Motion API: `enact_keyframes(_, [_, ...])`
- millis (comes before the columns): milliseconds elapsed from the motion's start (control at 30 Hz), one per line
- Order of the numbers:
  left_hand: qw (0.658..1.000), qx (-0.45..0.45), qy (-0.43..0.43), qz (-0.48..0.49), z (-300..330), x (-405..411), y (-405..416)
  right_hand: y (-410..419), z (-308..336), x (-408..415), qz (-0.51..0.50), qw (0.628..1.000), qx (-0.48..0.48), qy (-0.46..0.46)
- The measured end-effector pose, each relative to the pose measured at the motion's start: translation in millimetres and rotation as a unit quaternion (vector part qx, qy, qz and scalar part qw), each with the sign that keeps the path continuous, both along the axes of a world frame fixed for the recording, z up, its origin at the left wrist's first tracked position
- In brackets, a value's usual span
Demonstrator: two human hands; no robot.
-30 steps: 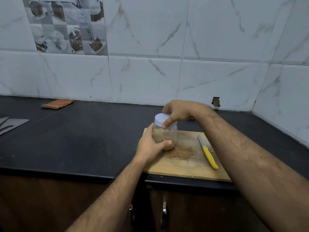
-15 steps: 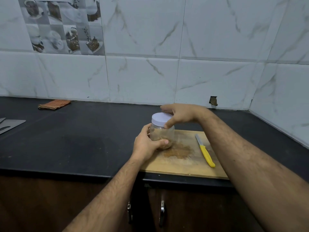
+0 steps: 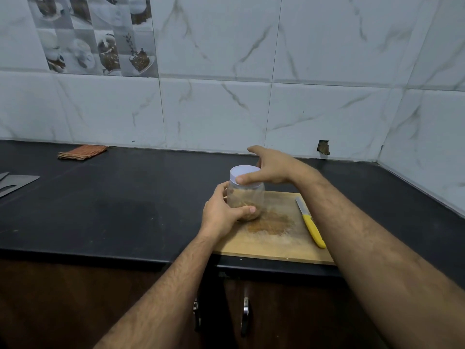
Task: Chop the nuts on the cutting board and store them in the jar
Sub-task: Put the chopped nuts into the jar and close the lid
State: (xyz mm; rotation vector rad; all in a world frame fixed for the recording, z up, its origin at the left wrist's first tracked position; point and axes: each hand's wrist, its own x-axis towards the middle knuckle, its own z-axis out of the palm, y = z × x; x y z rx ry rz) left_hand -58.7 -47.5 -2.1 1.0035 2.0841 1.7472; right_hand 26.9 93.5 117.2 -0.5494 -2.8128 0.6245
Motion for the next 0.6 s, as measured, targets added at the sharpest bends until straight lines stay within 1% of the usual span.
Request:
enact_keyframes(100, [1.000, 0.001, 0.002, 0.002, -1, -1, 1, 6, -3, 4, 0.046, 0.993, -0.110, 0.017])
enact_keyframes(133, [1.000, 0.001, 0.002, 0.002, -2, -1, 1, 7, -6, 6, 0.049, 0.991, -0.122, 0.033])
enact_keyframes(200, [1.000, 0.001, 0.005, 0.004, -1, -1, 1, 8, -11, 7, 0.028, 0.993, -0.098, 0.065])
enact_keyframes(267, [1.000, 0.000, 0.009, 0.004, -1, -1, 1, 6, -17, 8, 0.023, 0.994, -0.085, 0.067])
enact_keyframes(333, [1.000, 0.000, 0.010, 0.005, -1, -1, 1, 9, -23, 9, 0.051, 0.985, -0.154, 0.058])
enact_keyframes(367, [1.000, -0.001, 0.010, 0.004, -1, -1, 1, 9, -24, 10, 0.058, 0.977, -0.194, 0.067])
enact_keyframes(400, [1.000, -0.002, 0.011, 0.004, -1, -1, 1, 10, -24, 12, 0.059, 0.972, -0.214, 0.084])
enact_keyframes(467, [1.000, -0.001, 0.013, 0.002, -1, -1, 1, 12, -26, 11, 0.037, 0.976, -0.184, 0.107])
enact_keyframes(533, [1.000, -0.003, 0.016, 0.002, -1, 0, 1, 12, -28, 11, 0.043, 0.982, -0.160, 0.091])
enact_keyframes(600, [1.000, -0.003, 0.015, 0.003, -2, -1, 1, 11, -29, 10, 0.069, 0.973, -0.206, 0.083])
